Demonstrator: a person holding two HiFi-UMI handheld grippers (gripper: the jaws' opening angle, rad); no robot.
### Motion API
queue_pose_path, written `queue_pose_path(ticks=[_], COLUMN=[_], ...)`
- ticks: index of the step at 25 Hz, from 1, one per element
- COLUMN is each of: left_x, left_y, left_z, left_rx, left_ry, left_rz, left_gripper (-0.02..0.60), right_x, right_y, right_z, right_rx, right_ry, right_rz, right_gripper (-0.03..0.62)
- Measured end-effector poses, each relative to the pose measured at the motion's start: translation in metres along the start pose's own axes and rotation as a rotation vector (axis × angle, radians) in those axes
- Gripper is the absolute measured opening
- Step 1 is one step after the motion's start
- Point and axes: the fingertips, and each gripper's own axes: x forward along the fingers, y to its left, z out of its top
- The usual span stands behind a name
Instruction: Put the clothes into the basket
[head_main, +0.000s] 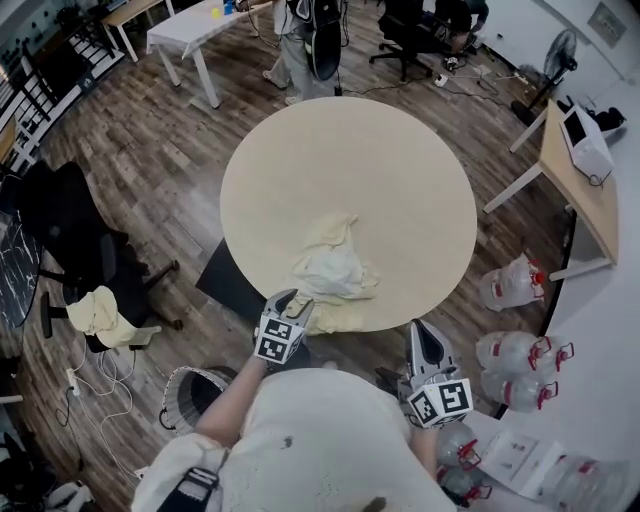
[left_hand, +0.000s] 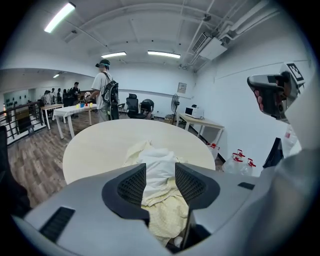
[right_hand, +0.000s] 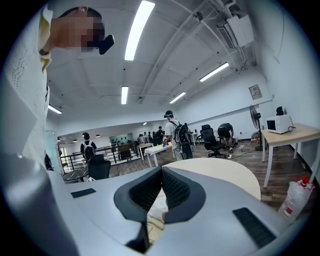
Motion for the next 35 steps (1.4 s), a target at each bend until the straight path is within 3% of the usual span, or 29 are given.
queue_pose_path(ticks=[7,16,27,35], left_x=[0.031,0.075,0.107,0.120], left_y=[0.026,0.073,0.096,0.103], left_z=[-0.017,-0.050,-0.071,-0.086], left_rx=[0.036,0.019,0.019,-0.049], left_ry=[0.077,0.201,0.280,0.342], left_rz=[-0.005,0.035,0.011,0.044], left_gripper=[0.230,0.295,0.313,0.337], right_x=[0.014,0.038,0.054,0.053], right_y=[-0.005,-0.007,-0.011,-0.021], right_z=[-0.001,-0.004,-0.005,-0.007], right_rx=[0.012,0.028,0.030,0.043], right_ry=[0.004,0.013,0.022,0.028], right_rz=[-0.053,-0.129,-0.189,-0.242], right_gripper=[0.008,0.008,0.008,0.008])
